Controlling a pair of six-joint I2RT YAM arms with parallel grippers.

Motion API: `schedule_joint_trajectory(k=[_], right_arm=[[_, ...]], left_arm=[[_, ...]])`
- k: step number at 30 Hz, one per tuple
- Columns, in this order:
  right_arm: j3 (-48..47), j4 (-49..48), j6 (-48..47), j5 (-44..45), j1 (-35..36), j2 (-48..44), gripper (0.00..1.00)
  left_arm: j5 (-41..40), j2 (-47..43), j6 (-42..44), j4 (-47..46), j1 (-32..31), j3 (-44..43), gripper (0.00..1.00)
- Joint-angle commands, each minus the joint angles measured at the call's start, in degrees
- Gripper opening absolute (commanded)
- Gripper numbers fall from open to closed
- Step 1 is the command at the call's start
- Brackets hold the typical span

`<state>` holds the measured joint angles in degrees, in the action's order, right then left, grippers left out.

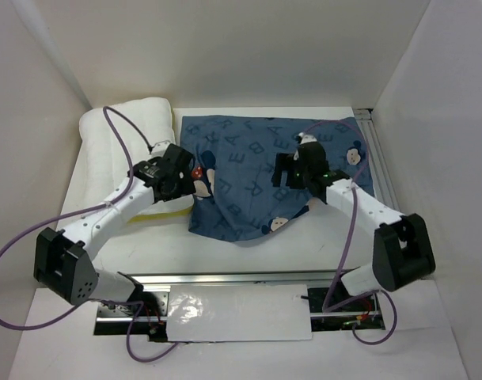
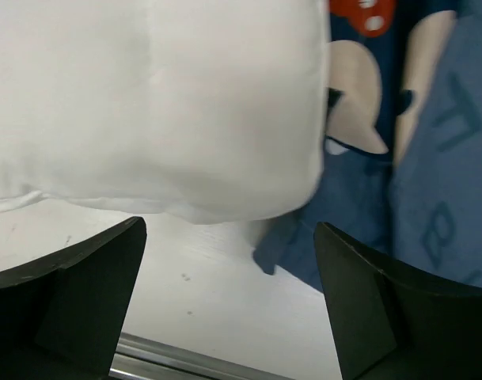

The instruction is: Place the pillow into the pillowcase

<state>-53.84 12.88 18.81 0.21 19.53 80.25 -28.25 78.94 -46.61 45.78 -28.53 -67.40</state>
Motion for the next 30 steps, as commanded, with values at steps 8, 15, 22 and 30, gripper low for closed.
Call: schedule_joint_trajectory(k=[8,15,22,30], right_arm=[[5.5,4.4,6.2,17.3,8.1,9.0,0.99],[6.6,3.8,8.2,17.9,8.1,13.9,0.92],[9.2,6.2,14.6,24.0,6.1,13.7,0.25],[10.4,16.4,22.7,31.2,-4.2,9.4,0.00]], left_arm=[[2.6,7.9,-1.8,-0.9,8.9,2.9,1.00],[9.4,11.2,2.0,-8.3,10.0,6.3,0.62],[8.4,10.5,-0.3,-8.3,12.2,9.6,0.00],[11.1,-0.5,-10.8,-1.8,9.9,17.5,0.00]])
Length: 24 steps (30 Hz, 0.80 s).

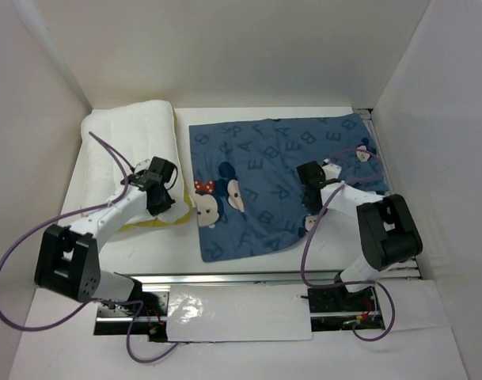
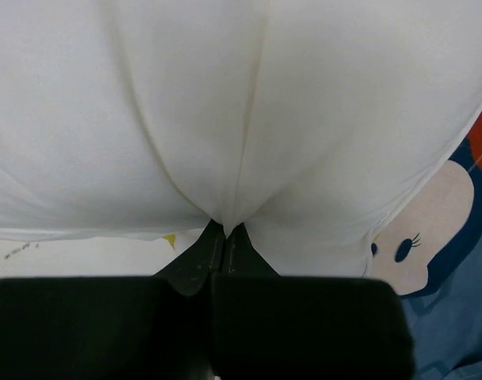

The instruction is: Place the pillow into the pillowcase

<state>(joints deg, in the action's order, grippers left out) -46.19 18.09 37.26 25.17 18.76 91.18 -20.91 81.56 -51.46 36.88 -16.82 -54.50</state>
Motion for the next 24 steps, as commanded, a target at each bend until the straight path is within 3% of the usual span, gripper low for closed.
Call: schedule_joint_trajectory(k=[1,3,6,10,12,13,15,17,18,20,21,24], right_arm=[[2.8,13.2,4.8,7.1,-5.4,-2.4,0.00],[2.8,15.7,6.2,9.4,-7.4,-5.4,0.12],[2.8,16.5,3.3,9.5,-10.6,-10.2,0.49],[2.2,15.9,0.0,6.3,-10.5,-15.8,0.73],[1.6,13.6,-0.8,5.7,-7.8,-18.0,0.79],[1.1,10.1,-3.4,4.6,-4.0,-20.9,0.85],[1.1,8.8,-5.2,3.9,-2.7,-22.4,0.85],[1.6,6.0,-7.1,3.2,0.9,-23.6,0.88],[1.6,6.0,-8.3,3.2,2.0,-23.6,0.88],[1.6,6.0,-8.9,3.2,4.1,-24.1,0.91],[1.6,6.0,-9.0,3.2,4.1,-24.1,0.92],[1.6,6.0,-9.0,4.7,4.9,-24.1,0.93]], left_arm=[[4.4,-6.5,-6.9,7.8,-2.6,5.4,0.00],[5.6,-9.8,-9.3,9.6,-5.9,8.1,0.00],[8.5,-16.2,-11.6,12.1,-12.1,10.7,0.00],[9.9,-20.5,-16.5,17.1,-19.6,11.4,0.00],[5.4,-20.5,-19.0,20.8,-23.8,9.8,0.00],[1.6,-19.8,-23.5,27.7,-26.0,5.8,0.00],[-1.8,-18.7,-25.4,29.5,-27.4,2.9,0.06],[-4.4,-17.8,-27.1,33.3,-28.1,0.8,0.18],[-6.2,-16.7,-27.1,33.3,-28.1,-0.9,0.38],[-7.0,-15.4,-27.1,34.0,-27.5,-2.2,0.54],[-8.4,-14.7,-27.1,34.7,-26.9,-3.3,0.59],[-11.0,-11.1,-27.1,35.2,-26.3,-6.4,0.59]])
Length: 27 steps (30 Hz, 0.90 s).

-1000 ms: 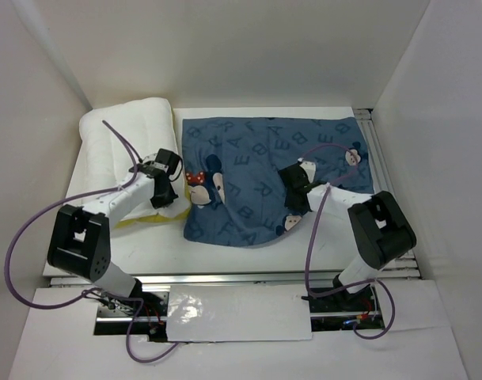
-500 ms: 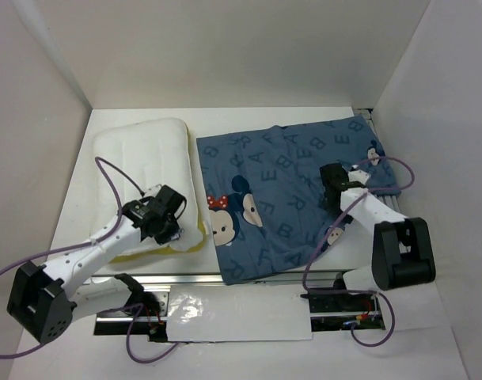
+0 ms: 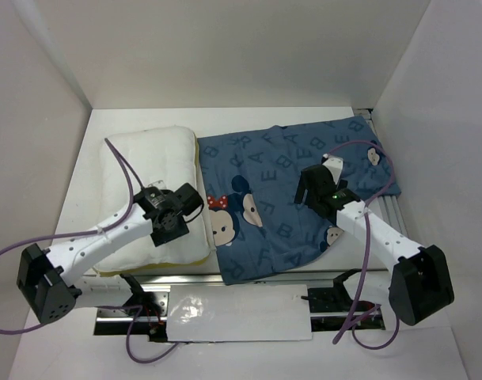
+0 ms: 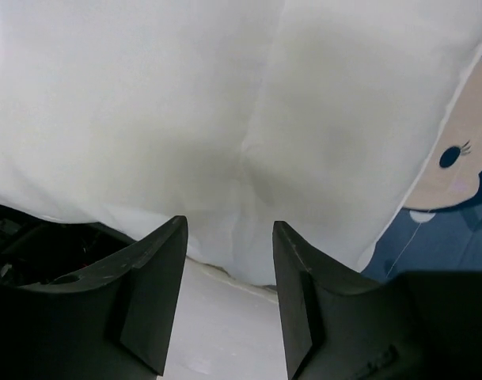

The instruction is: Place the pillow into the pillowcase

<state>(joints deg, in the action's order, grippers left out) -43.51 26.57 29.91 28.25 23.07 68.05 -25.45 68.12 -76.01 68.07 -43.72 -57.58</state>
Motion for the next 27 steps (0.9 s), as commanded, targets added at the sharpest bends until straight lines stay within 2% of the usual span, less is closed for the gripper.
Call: schedule_joint_trajectory(k=[1,5,10,11,16,19,22,26,27], right_arm=[[-1.1,-2.5,-2.5,1.0,0.6,-0.4,0.94],[-1.6,-8.9,-7.5,-7.0,2.7,2.6,0.94],[-4.7,-14.2,-14.3,-8.4,8.7,8.7,0.94],[-4.7,-15.1,-15.2,-9.1,9.4,9.5,0.92],[-8.3,-19.7,-18.1,-17.2,12.0,16.9,0.87],[-9.7,-22.5,-20.1,-24.5,12.6,21.3,0.84],[-10.5,-22.5,-21.7,-23.8,15.2,25.1,0.84],[-11.7,-21.2,-21.1,-17.1,16.7,29.2,0.83],[-11.7,-21.2,-20.6,-16.0,16.7,29.2,0.79]], left_arm=[[-7.1,3.2,-1.9,4.0,0.6,-6.5,0.59],[-10.9,7.8,5.4,-1.9,-1.5,-13.8,0.63],[-12.3,15.0,15.0,-8.5,-1.5,-20.8,0.67],[-11.5,16.2,17.2,-8.6,-1.5,-21.6,0.67],[-0.7,23.7,29.9,-26.0,-2.1,-21.6,0.64],[5.3,30.0,32.1,-31.8,-1.4,-22.2,0.62],[8.7,36.7,33.2,-31.9,0.3,-26.3,0.60],[11.3,41.7,33.7,-33.9,1.8,-28.6,0.57],[11.3,42.5,33.7,-33.9,2.3,-28.6,0.57]])
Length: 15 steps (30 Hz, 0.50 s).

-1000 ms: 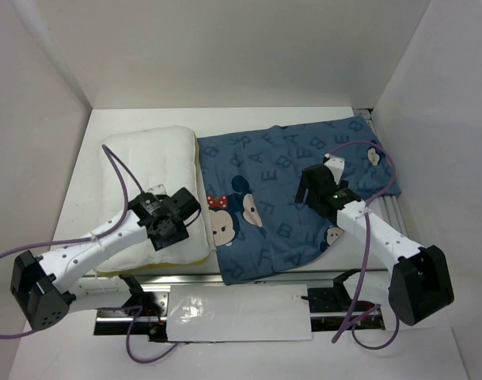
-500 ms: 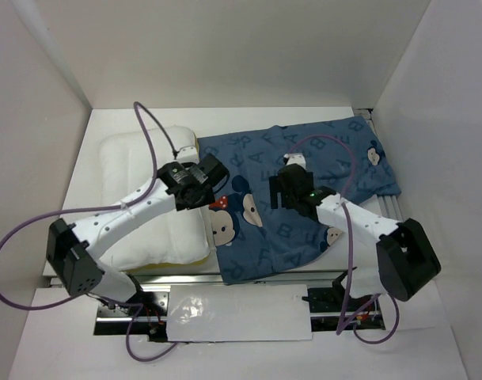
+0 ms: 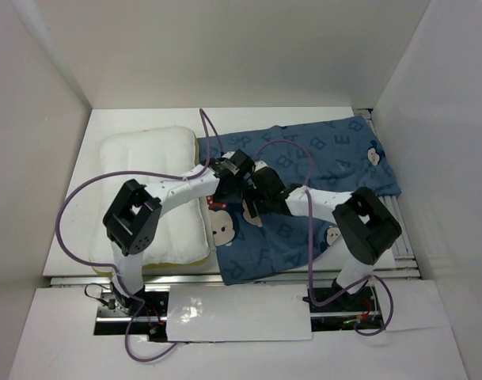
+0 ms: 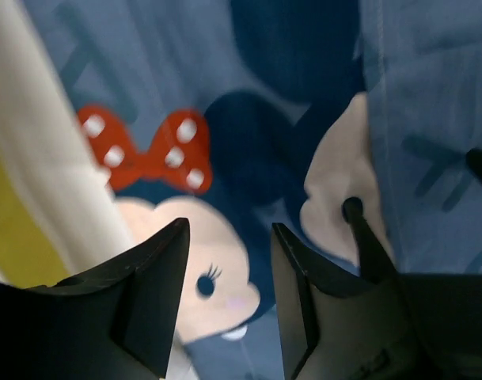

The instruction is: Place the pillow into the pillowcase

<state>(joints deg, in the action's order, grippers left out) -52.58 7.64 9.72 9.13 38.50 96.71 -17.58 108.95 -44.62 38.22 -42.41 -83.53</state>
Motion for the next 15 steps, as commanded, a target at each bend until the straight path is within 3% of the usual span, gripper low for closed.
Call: schedule_joint_trajectory(k=[1,4,8,11,15], right_arm=[[-2.1,-2.3,0.7,4.2,1.3,1.4,0.77],[-2.1,-1.6,1.5,7.6,1.3,3.5,0.74],[-2.1,1.1,5.7,13.2,1.3,4.3,0.57],[-0.1,1.2,7.9,15.0,0.8,0.4,0.56],[1.2,1.2,8.5,14.4,0.3,-5.0,0.56]], left_arm=[[4.8,3.1,2.3,-4.6,1.5,-2.6,0.57],[6.9,4.3,0.7,-6.0,2.1,-1.8,0.55],[8.7,5.8,-1.6,-6.6,3.2,0.5,0.45],[6.5,7.5,-3.1,-7.2,3.2,3.0,0.44],[6.4,11.7,-5.0,-5.5,3.2,3.0,0.34]])
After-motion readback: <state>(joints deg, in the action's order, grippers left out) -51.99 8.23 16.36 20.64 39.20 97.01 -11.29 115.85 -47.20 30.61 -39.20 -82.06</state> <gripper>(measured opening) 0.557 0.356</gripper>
